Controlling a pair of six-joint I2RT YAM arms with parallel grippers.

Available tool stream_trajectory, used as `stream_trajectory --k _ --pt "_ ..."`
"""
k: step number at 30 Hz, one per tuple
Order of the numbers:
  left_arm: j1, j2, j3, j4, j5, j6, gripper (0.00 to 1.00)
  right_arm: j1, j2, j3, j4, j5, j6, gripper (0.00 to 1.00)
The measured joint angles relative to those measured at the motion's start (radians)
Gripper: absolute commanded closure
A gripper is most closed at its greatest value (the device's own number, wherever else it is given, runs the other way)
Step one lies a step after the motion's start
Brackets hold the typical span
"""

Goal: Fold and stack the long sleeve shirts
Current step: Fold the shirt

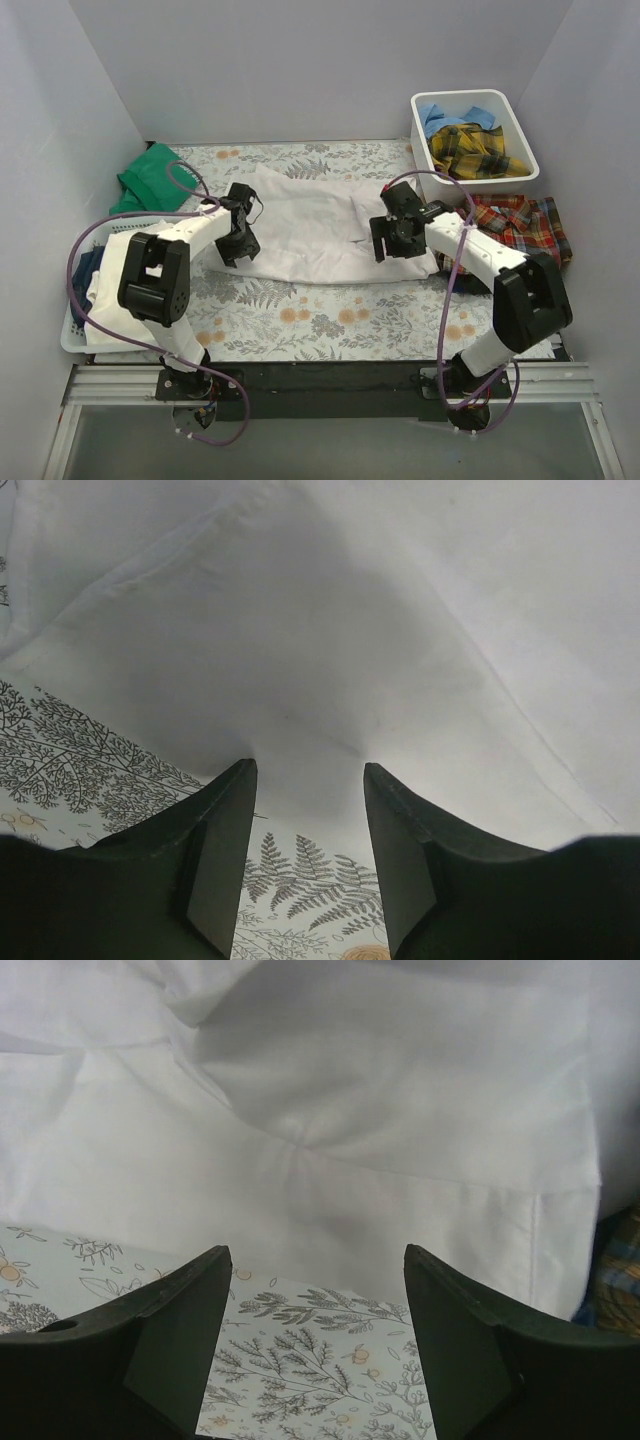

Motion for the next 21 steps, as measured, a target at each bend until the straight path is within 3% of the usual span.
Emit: stream_trajectory --k 9,21 --pt "0.051 0.044 -0.030 -0.009 0.005 -0.102 0.53 0.000 0.191 -0.025 0.064 -0.127 -0.001 0.26" --pt "0.157 -0.042 -0.129 -0.001 0.058 -0.179 0.53 -0.079 0.158 -0.122 0.093 -0.235 0.022 0.28"
